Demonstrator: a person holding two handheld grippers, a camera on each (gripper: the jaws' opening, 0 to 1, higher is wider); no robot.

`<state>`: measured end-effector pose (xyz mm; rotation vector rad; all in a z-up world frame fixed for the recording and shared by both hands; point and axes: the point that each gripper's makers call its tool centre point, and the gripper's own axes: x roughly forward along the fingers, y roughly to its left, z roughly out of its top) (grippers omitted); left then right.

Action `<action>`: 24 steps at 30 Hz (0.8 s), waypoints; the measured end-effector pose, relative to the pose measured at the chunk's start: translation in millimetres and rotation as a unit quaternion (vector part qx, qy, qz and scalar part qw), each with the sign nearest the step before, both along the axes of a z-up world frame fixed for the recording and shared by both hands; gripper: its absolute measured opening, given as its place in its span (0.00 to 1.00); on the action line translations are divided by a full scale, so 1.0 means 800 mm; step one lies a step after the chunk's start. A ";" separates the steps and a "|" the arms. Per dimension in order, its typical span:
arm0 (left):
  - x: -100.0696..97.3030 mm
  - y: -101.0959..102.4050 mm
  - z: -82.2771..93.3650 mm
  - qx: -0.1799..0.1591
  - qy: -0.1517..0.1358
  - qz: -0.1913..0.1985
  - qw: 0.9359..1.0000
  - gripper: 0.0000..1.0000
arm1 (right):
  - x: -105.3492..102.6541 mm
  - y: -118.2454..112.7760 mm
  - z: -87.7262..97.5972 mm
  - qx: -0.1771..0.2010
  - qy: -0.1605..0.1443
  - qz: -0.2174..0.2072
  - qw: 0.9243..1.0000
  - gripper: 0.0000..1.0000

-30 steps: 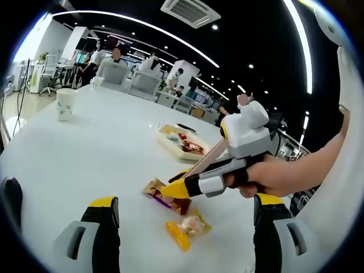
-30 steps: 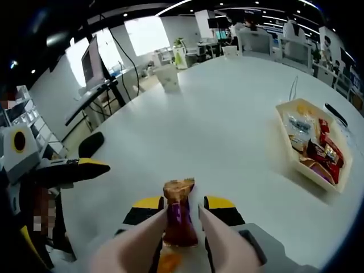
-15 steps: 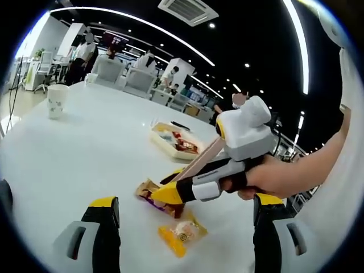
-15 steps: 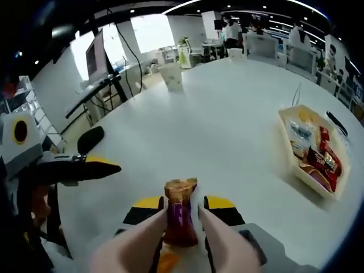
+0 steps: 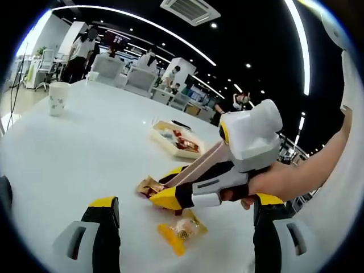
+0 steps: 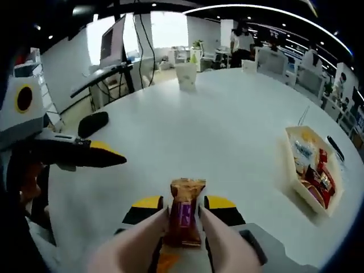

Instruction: Place the target food into the container with the food tongs after gripping and lifting it, then release it inside without dropping or visibly crushing the food.

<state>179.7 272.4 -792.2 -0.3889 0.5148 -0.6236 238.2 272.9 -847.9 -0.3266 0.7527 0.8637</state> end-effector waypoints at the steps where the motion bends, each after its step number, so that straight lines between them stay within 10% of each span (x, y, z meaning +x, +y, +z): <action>1: 0.000 -0.002 -0.001 -0.001 0.003 -0.003 1.000 0.98 | 0.000 0.000 -0.001 -0.001 0.000 0.003 1.000 0.29; 24: -0.013 -0.032 0.002 0.000 0.008 -0.038 0.999 0.97 | 0.007 -0.008 -0.003 0.009 0.038 0.015 0.999 0.19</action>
